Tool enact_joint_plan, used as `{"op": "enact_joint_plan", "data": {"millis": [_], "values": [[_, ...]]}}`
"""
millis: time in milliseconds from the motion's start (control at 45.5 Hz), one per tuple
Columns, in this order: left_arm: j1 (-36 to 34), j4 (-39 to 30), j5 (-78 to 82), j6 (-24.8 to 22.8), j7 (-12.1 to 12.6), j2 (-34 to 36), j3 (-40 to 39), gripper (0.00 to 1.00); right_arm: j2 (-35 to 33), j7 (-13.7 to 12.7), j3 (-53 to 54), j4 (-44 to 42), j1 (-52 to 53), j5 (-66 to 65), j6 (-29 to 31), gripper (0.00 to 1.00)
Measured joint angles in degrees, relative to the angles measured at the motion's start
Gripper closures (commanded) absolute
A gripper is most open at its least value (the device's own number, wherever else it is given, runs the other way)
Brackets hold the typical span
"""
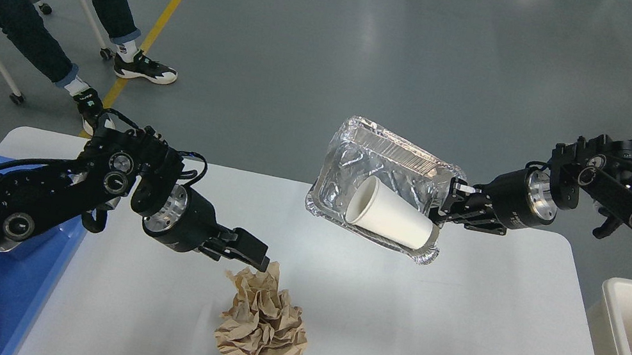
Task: Tidy desktop
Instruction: 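Reach the left gripper down to the crumpled brown paper bag, then grasp the crumpled brown paper bag with the left gripper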
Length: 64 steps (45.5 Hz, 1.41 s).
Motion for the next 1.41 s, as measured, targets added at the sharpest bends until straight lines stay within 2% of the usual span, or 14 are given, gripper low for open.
{"op": "enact_joint_plan", "data": {"millis": [110, 220, 329, 571, 659, 747, 790, 834, 856, 944, 988, 1032, 1405], "values": [[1.2, 0.0, -0.5, 1.1, 3.6, -0.8, 0.2, 0.02, 0.0, 0.0, 0.0, 0.0, -0.1, 0.0, 0.0, 1.00], [2.1, 0.2, -0.7, 1.9, 6.0, -1.2, 0.2, 0.02, -0.1, 0.0, 0.0, 0.0, -0.3, 0.0, 0.0, 1.00], [2.5, 1.3, -0.8, 2.5, 6.8, -2.3, 0.2, 0.02, 0.0, 0.0, 0.0, -0.1, -0.4, 0.0, -0.2, 1.00], [2.5, 8.1, -0.8, 4.2, 7.1, -9.9, 0.5, 0.02, 0.2, 0.0, 0.1, 0.0, -0.5, 0.0, -0.6, 1.00], [2.5, 9.0, -0.6, 4.6, 7.2, -12.1, 0.9, 0.14, 0.2, 0.0, 0.1, 0.0, -0.4, 0.0, -0.6, 1.00], [2.5, 9.2, -0.3, 4.8, 7.2, -12.9, 1.6, 0.46, 0.0, 0.0, 0.1, 0.0, -0.4, 0.0, -0.6, 1.00], [2.4, 9.2, -0.1, 4.9, 7.3, -13.0, 2.2, 0.58, -0.1, 0.0, 0.1, 0.0, -0.4, 0.0, -0.6, 1.00], [2.1, 9.2, -0.1, 4.8, 7.9, -13.1, 3.0, 0.79, -0.2, 0.0, 0.1, 0.0, -0.4, 0.0, -0.7, 1.00], [2.0, 9.2, -0.1, 4.7, 8.3, -13.1, 3.3, 0.82, -0.2, 0.0, 0.1, 0.0, -0.4, 0.0, -0.7, 1.00], [2.0, 9.2, -0.1, 5.6, 10.5, -13.1, 3.9, 0.91, -0.3, 0.0, 0.1, 0.0, -0.4, 0.0, -0.7, 1.00], [2.0, 9.5, -0.2, 6.7, 10.7, -12.9, 4.2, 0.93, -0.2, 0.0, 0.1, 0.0, -0.5, 0.0, -0.7, 1.00], [2.0, 9.8, -0.2, 7.2, 10.7, -12.5, 4.4, 1.00, -0.2, 0.0, 0.1, 0.0, -0.5, 0.0, -0.7, 1.00], [1.1, 10.2, 0.2, 7.1, 10.7, -12.3, 5.1, 1.00, -0.1, 0.0, 0.2, 0.0, -0.5, 0.0, -0.8, 1.00]]}}
